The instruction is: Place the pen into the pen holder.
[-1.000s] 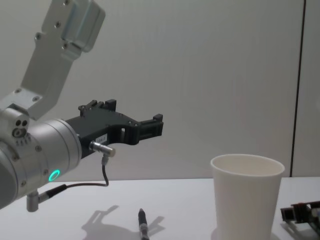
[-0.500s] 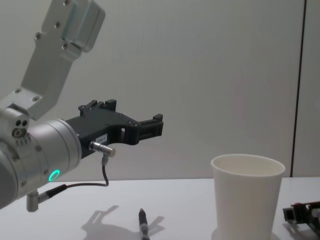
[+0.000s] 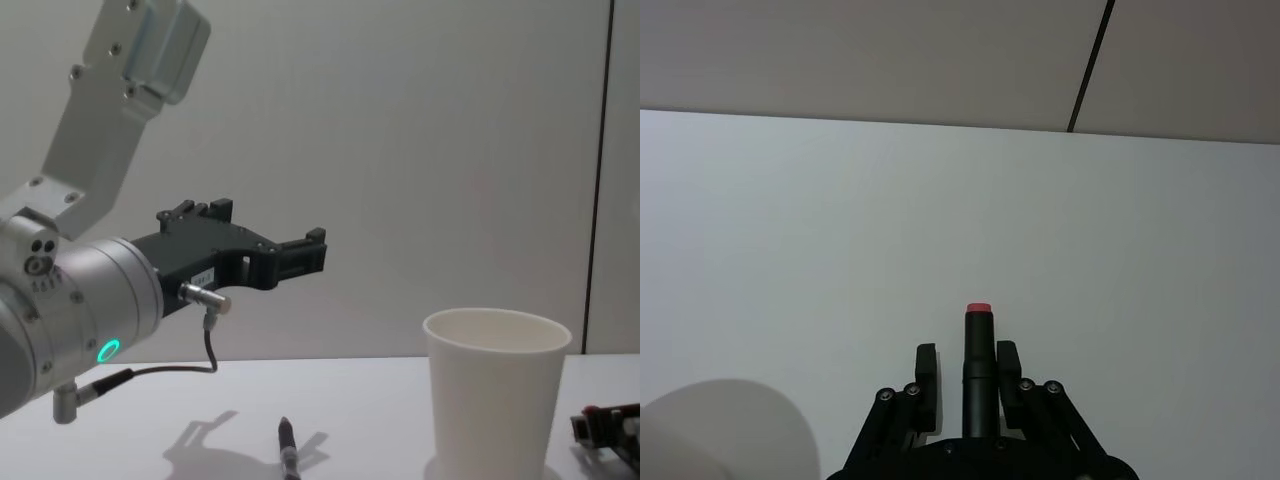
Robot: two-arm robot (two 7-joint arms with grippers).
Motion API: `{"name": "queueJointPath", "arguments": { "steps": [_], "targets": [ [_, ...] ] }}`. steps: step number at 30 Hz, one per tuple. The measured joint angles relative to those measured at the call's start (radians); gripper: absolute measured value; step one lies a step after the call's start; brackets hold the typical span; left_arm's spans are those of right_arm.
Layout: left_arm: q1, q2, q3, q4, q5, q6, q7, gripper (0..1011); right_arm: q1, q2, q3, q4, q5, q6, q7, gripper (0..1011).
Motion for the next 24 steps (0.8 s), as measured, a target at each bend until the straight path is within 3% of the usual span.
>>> {"name": "queueJointPath", "arguments": {
  "steps": [24],
  "targets": [
    [0.0, 0.0, 0.0, 0.0, 0.0, 0.0, 0.0, 1001, 0.0, 0.0, 0.0, 0.0, 0.0, 0.0, 0.0, 190]
  ]
}}
